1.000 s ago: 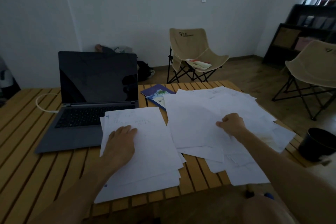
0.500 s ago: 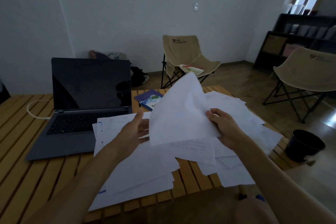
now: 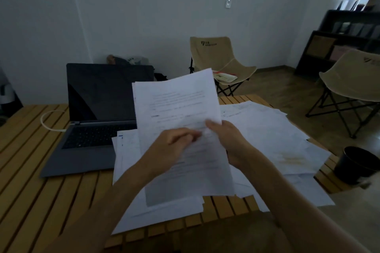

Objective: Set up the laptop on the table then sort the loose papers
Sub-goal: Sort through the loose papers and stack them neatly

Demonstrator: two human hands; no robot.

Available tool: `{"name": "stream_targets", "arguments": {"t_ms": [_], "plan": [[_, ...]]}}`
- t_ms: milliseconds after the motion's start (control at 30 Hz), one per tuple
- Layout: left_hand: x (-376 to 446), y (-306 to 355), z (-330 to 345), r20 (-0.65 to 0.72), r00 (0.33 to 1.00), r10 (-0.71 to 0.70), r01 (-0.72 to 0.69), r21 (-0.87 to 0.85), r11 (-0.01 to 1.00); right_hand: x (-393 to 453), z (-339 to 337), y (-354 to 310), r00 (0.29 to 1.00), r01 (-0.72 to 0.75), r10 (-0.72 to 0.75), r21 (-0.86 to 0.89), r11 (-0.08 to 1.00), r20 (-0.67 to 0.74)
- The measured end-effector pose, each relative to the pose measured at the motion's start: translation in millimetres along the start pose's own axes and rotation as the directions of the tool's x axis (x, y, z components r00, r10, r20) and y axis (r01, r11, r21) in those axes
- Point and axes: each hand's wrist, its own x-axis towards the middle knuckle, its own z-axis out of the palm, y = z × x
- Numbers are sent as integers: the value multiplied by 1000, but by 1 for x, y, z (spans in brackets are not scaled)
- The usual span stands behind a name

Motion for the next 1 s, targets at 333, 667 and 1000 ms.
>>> {"name": "stream_targets", "arguments": {"t_ms": [333,667,1000], "plan": [[-1,-78,-26,-185,759,-625,451,-544,708,23,-32,57,989,-138,145,142,980,-39],[-11,-132,-52,-460,644,-611,609,-176,773,43,-50,81,905,-268,-80,-706,656,-418],[-19,-138,-49,-561,670,-486,681,203,704,57,-80,81,781,-577,19,-710,404,-624]]}}
